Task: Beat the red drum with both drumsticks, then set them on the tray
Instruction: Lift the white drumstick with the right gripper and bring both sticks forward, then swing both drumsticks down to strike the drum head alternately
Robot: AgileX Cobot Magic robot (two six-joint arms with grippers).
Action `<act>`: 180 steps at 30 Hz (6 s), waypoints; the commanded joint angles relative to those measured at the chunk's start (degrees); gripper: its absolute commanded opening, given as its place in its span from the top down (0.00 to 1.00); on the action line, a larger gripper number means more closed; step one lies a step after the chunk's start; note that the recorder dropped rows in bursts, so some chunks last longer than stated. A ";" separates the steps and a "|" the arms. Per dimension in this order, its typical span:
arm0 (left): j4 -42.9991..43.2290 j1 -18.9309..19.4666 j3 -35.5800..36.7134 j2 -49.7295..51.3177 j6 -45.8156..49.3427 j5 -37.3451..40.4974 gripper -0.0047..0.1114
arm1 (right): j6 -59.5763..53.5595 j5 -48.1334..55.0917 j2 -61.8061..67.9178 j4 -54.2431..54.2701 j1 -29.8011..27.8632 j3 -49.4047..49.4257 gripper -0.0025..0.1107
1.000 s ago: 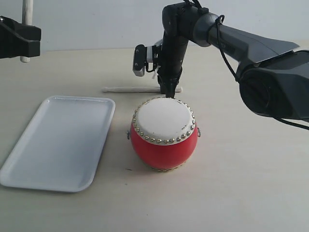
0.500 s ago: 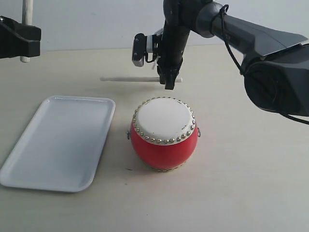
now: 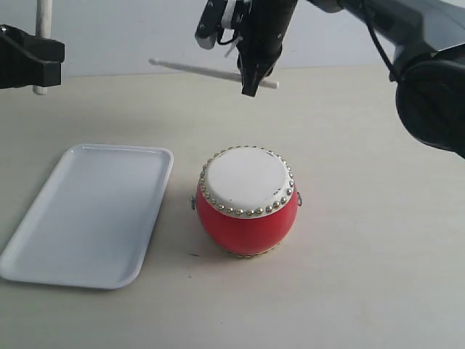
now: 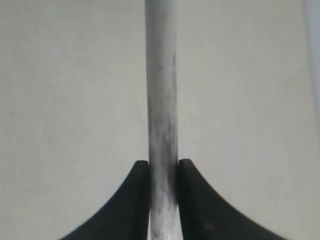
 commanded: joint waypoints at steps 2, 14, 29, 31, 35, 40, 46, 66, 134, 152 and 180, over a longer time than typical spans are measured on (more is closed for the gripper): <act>7.05 -0.04 1.36 -0.06 -6.09 -5.00 0.96 | 8.10 0.10 -3.21 -1.18 -0.38 0.01 0.98; 8.72 -0.04 6.40 -0.06 -13.89 -6.95 0.96 | 26.70 0.10 -15.33 -4.32 -0.38 10.69 0.98; 8.72 -0.04 16.29 -0.06 -21.10 -6.16 0.96 | 33.72 0.10 -44.40 3.22 -0.38 49.01 0.98; 8.72 -0.04 14.56 -0.06 -21.10 -13.03 0.96 | 32.68 0.10 -48.15 2.47 -0.38 53.70 0.98; 8.72 -0.09 7.37 -0.06 -20.87 -10.39 0.96 | 32.69 0.10 -51.75 3.12 -0.38 56.16 0.98; 8.72 0.04 3.25 3.99 -17.78 13.20 0.96 | 30.63 0.10 -52.67 2.99 -0.38 57.69 0.98; -1.15 0.04 2.68 8.37 13.77 39.65 0.96 | 29.77 0.10 -52.67 3.15 -0.38 57.69 0.98; -85.98 -11.12 -17.65 10.41 85.34 83.16 0.96 | 33.15 0.10 -53.49 3.40 -0.38 68.69 0.98; -81.52 -40.41 -20.97 2.82 74.22 81.98 0.96 | 34.81 -1.49 -59.41 15.06 0.06 89.56 0.98; -84.36 -40.41 -9.89 21.62 74.18 68.68 0.96 | 34.58 -1.20 -77.79 14.09 0.06 84.80 0.98; -86.38 -40.49 -13.10 10.70 75.09 71.09 0.96 | 32.84 -2.10 -71.08 23.14 0.06 84.91 0.98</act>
